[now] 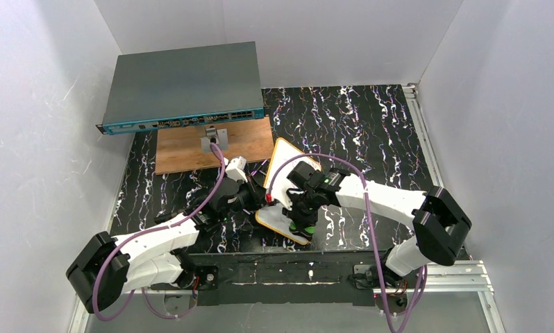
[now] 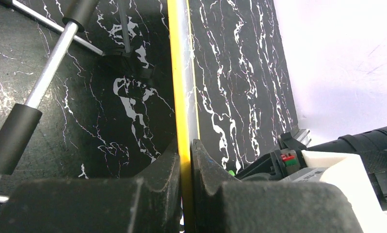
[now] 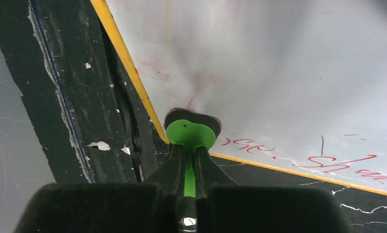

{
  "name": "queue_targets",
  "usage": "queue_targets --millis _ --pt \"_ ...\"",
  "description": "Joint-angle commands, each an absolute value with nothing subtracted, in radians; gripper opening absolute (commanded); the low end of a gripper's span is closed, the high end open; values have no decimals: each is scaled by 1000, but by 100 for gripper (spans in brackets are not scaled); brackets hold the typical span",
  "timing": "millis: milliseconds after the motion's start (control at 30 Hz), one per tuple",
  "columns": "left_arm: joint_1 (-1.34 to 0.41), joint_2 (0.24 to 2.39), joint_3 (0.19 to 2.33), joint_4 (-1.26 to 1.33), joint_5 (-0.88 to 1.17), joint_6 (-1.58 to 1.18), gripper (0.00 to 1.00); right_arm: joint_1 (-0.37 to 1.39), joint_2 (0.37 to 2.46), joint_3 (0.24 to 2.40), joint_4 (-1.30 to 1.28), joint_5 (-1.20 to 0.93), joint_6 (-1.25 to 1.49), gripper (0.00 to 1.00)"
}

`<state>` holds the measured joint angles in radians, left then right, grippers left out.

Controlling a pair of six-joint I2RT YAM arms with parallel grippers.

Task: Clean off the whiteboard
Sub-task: Erase the whiteboard at the center of the board.

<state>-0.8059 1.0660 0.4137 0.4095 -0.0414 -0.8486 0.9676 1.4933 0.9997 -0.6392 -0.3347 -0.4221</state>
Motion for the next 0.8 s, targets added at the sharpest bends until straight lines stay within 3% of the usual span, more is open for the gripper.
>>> queue_targets --millis 0,200,367,767 --pt "-812 1072 400 388 -67 -716 0 948 1521 1034 -580 -457 -396 1" --pt "-810 1075 395 405 -52 -717 0 749 1461 1020 -475 -332 -292 1" --pt "-809 1087 396 418 -40 -722 0 730 1489 1013 -448 -238 -282 1" --pt "-807 1079 389 426 -40 -730 0 984 1507 1025 -608 -492 -464 1"
